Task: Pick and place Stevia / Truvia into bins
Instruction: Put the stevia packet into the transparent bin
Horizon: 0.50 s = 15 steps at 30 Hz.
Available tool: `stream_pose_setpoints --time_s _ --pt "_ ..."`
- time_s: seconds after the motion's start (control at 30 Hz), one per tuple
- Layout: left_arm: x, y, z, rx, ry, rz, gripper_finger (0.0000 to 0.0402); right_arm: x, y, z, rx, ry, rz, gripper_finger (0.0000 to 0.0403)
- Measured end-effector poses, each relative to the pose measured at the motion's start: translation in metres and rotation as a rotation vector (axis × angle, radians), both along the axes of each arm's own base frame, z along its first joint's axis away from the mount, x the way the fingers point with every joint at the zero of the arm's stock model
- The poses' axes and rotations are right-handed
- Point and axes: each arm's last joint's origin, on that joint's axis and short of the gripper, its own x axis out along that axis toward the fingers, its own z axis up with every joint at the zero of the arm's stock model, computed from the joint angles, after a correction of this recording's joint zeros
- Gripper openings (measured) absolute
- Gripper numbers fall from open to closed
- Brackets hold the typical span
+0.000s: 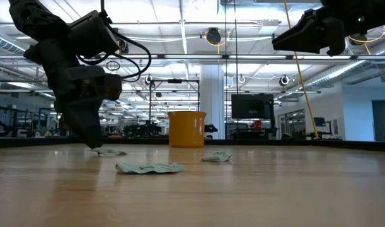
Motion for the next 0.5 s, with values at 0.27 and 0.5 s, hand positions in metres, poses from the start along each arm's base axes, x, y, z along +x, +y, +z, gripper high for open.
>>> stream_pose_setpoints --time_s 0.27,0.5 --pt "-0.0003 0.0025 -0.0002 0.043 -0.002 -0.023 0.0171 0.0014 -0.0038 -0.0008 0.038 -0.003 0.021 0.0185" --pt "-0.0012 0.0040 -0.0008 0.077 0.008 -0.023 0.0188 0.0012 -0.0037 -0.0014 0.037 0.004 0.021 0.0185"
